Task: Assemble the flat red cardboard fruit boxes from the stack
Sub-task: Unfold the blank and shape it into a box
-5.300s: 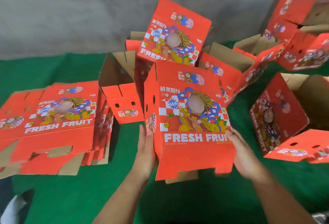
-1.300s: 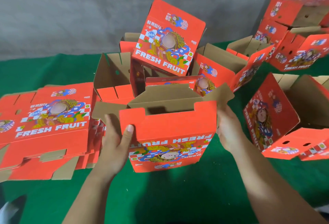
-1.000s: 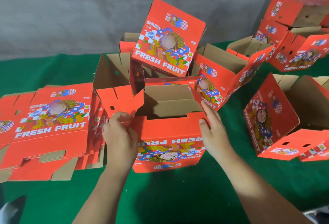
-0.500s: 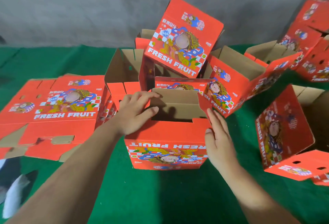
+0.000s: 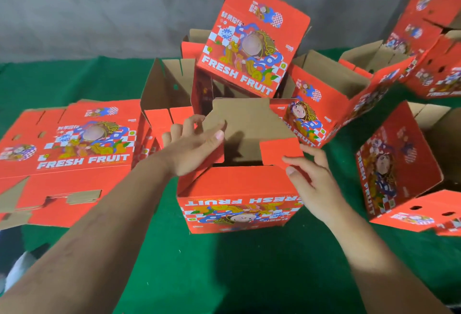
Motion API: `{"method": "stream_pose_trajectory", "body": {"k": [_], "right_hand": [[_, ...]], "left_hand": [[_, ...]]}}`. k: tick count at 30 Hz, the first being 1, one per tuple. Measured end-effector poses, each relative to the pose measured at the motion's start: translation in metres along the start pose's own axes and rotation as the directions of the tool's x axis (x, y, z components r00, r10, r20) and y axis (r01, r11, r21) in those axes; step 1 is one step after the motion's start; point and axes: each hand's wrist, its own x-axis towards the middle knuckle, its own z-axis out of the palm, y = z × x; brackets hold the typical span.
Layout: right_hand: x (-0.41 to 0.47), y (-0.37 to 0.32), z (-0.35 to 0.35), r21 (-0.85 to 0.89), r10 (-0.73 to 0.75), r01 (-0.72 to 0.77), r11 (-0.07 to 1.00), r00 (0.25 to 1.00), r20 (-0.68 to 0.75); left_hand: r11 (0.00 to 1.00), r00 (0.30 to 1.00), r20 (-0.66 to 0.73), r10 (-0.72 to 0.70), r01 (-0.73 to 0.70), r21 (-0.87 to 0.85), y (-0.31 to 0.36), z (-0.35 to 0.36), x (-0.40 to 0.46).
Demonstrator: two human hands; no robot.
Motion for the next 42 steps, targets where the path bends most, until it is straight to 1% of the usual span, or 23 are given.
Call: {"method": "stream_pose_trajectory", "body": {"k": [2, 5, 7, 10, 11, 13, 15, 16, 18, 19, 20, 22, 23, 25, 31, 33, 35, 36, 38, 39, 40, 41, 42], "right_hand": [[0.007, -0.006, -0.003, -0.066, 0.058, -0.060, 0.996, 0.998, -0.037], [0.018, -0.017, 0.006, -0.099, 0.108, -0.117, 0.988, 0.990, -0.092], [0.022, -0.022, 0.015, -0.088, 0.155, -0.161, 0.983, 0.985, -0.074], [0.025, -0.025, 0.017, -0.067, 0.169, -0.167, 0.984, 0.985, 0.035], [0.027, -0.023, 0.015, -0.061, 0.157, -0.153, 0.986, 0.985, 0.072], [0.032, -0.018, 0.009, -0.024, 0.157, -0.155, 0.988, 0.977, 0.148], [0.034, -0.016, 0.005, 0.046, 0.178, -0.188, 0.981, 0.969, 0.169], [0.036, -0.017, 0.005, 0.079, 0.207, -0.221, 0.972, 0.966, 0.155], [0.041, -0.016, 0.004, 0.101, 0.246, -0.261, 0.960, 0.960, 0.137], [0.044, -0.013, 0.003, 0.064, 0.237, -0.248, 0.967, 0.961, 0.141], [0.048, -0.011, 0.002, -0.009, 0.231, -0.233, 0.973, 0.960, 0.161], [0.052, -0.008, 0.002, -0.155, 0.254, -0.222, 0.963, 0.939, 0.230], [0.053, -0.007, 0.003, -0.204, 0.267, -0.219, 0.954, 0.931, 0.249], [0.056, -0.007, 0.005, -0.255, 0.275, -0.215, 0.943, 0.935, 0.226], [0.061, -0.014, 0.014, -0.391, 0.250, -0.185, 0.902, 0.960, 0.123], [0.059, -0.015, 0.016, -0.383, 0.249, -0.193, 0.903, 0.963, 0.100], [0.052, -0.014, 0.016, -0.343, 0.254, -0.219, 0.913, 0.966, 0.058], [0.049, -0.014, 0.015, -0.301, 0.252, -0.230, 0.926, 0.967, 0.038], [0.050, -0.018, 0.014, -0.204, 0.270, -0.256, 0.945, 0.962, 0.040], [0.049, -0.021, 0.014, -0.147, 0.284, -0.273, 0.951, 0.957, 0.062], [0.048, -0.025, 0.015, -0.086, 0.306, -0.300, 0.950, 0.949, 0.074], [0.049, -0.025, 0.015, -0.027, 0.335, -0.334, 0.942, 0.938, 0.089], [0.049, -0.026, 0.013, 0.042, 0.368, -0.375, 0.926, 0.922, 0.118]], "left_hand": [[1.000, 0.998, -0.065, 0.009, -0.008, 0.021, -0.005, 0.007, 0.005], [1.000, 0.950, -0.312, 0.025, -0.026, 0.000, -0.009, 0.015, 0.003], [0.991, 0.943, -0.332, 0.022, -0.064, -0.118, -0.014, 0.016, 0.000], [0.956, 0.925, -0.297, 0.238, -0.277, -0.097, -0.019, 0.018, -0.006], [0.944, 0.917, -0.299, 0.263, -0.309, -0.118, -0.017, 0.017, -0.008], [0.942, 0.941, -0.281, 0.188, -0.254, -0.219, -0.012, 0.017, -0.013], [0.956, 0.971, -0.196, 0.138, -0.182, -0.230, -0.006, 0.017, -0.016], [0.977, 0.979, -0.158, 0.130, -0.154, -0.148, -0.004, 0.017, -0.016], [0.985, 0.992, -0.109, 0.065, -0.046, 0.168, -0.001, 0.019, -0.015], [0.958, 0.997, -0.074, -0.029, 0.049, 0.281, 0.002, 0.020, -0.013], [0.942, 0.987, -0.040, -0.155, 0.160, 0.296, 0.007, 0.022, -0.011], [0.933, 0.944, 0.016, -0.329, 0.322, 0.159, 0.015, 0.028, -0.010], [0.939, 0.943, 0.012, -0.331, 0.328, 0.101, 0.017, 0.030, -0.010], [0.953, 0.953, -0.042, -0.299, 0.301, 0.048, 0.018, 0.031, -0.010], [0.970, 0.965, -0.141, -0.221, 0.232, 0.068, 0.006, 0.033, -0.002], [0.986, 0.971, -0.172, -0.165, 0.163, -0.027, -0.003, 0.034, 0.002], [0.969, 0.970, -0.215, -0.117, 0.063, -0.240, -0.005, 0.036, 0.001], [0.936, 0.955, -0.267, -0.127, 0.026, -0.351, -0.006, 0.039, -0.002], [0.798, 0.901, -0.286, -0.327, 0.101, -0.595, -0.014, 0.040, -0.005], [0.679, 0.864, -0.187, -0.467, 0.214, -0.702, -0.019, 0.042, -0.008], [0.518, 0.824, -0.021, -0.566, 0.335, -0.787, -0.022, 0.043, -0.014], [0.312, 0.798, 0.198, -0.569, 0.433, -0.846, -0.025, 0.043, -0.020], [0.101, 0.785, 0.373, -0.494, 0.478, -0.872, -0.025, 0.044, -0.024]]}}
